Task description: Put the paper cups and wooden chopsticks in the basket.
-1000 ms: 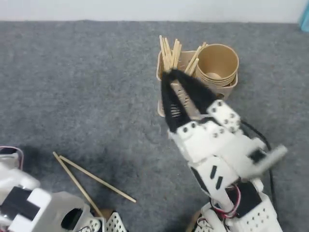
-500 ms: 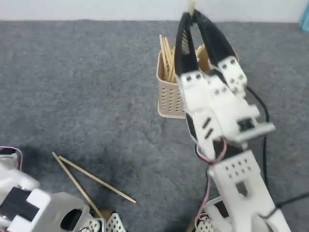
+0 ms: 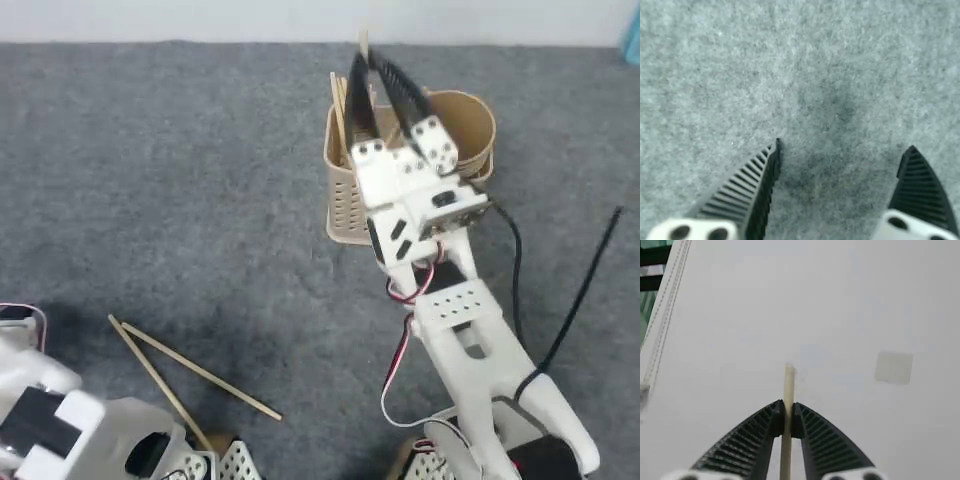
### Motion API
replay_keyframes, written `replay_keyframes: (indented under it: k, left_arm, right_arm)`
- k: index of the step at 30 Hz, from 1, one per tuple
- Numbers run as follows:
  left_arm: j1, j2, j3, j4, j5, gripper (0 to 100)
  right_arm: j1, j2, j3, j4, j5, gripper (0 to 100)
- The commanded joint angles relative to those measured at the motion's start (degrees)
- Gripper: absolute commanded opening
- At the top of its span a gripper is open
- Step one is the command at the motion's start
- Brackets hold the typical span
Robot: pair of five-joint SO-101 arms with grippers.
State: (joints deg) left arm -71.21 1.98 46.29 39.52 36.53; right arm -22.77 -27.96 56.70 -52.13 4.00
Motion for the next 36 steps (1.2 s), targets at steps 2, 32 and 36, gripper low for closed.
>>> replay_keyframes:
  k: [2,32,36]
  left_arm:
    - [-0.26,0.7,1.19,-0.35,-0.7,36]
    - [-0.26,0.7,1.1,-0.26,-0.7,36]
    - [-0.26,0.7,1.1,-0.26,-0.7,36]
  right_arm:
    - [1.54,-0.4,5.27,-3.21,-6.51,0.7]
    - [-21.23,-30.99,-27.52,92.0,-24.18,13.9]
    - [-29.58,-24.4,-23.38,92.09,-17.32,13.9]
